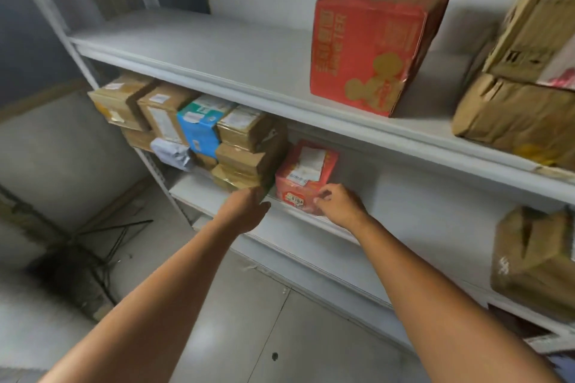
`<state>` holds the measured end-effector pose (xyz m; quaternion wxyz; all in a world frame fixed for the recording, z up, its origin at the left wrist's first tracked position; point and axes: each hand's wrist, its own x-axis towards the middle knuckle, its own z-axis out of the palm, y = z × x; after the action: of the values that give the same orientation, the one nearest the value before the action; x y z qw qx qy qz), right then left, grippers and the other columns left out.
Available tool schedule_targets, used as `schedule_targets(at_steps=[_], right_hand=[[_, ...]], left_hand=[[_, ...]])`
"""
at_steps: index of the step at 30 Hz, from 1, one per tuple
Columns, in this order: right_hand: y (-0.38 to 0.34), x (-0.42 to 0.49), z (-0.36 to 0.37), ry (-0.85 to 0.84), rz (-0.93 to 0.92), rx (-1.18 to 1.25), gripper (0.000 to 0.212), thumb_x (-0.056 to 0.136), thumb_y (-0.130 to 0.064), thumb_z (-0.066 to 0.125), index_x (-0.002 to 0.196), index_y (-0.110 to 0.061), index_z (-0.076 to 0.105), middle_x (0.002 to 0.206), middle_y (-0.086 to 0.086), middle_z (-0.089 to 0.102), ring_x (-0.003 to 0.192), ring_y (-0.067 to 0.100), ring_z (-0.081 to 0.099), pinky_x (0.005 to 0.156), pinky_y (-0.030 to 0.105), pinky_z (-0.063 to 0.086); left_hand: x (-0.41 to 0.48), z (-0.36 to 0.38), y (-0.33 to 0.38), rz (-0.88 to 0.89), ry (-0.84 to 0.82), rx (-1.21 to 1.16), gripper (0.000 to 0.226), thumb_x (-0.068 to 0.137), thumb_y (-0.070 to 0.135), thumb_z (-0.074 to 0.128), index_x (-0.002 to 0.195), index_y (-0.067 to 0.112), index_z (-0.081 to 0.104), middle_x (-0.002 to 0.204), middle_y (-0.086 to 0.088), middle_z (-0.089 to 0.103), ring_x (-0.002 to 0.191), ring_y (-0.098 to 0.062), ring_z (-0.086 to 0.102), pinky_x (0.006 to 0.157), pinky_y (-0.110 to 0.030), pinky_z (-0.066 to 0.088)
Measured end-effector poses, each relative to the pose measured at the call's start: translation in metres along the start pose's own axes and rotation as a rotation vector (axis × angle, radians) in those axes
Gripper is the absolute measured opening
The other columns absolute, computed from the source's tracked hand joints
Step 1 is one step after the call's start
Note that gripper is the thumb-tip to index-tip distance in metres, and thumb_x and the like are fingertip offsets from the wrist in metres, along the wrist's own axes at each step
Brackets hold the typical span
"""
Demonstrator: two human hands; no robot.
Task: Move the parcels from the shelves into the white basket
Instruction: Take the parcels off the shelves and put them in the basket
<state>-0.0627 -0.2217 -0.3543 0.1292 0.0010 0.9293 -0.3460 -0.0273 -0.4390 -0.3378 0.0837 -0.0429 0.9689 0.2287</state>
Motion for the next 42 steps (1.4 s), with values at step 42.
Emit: schedule_targets(at_steps=[42], right_hand=[[0.077, 0.020, 0.051, 0.181, 0.084, 0.804, 0.045, 0.092, -0.004, 0.061, 0.131, -0.026, 0.057, 0.116, -0.009, 0.067, 0.110, 0.011, 0.063, 0.092, 0.037, 0.055]], left_hand=[[0.066, 0.098, 0.017, -0.034, -0.248, -1.101, 0.031, 0.094, 0.011, 0.058, 0.114, 0.035, 0.059, 0.097, 0.012, 0.074, 0.086, -0.011, 0.072, 0.061, -0.021, 0.056]])
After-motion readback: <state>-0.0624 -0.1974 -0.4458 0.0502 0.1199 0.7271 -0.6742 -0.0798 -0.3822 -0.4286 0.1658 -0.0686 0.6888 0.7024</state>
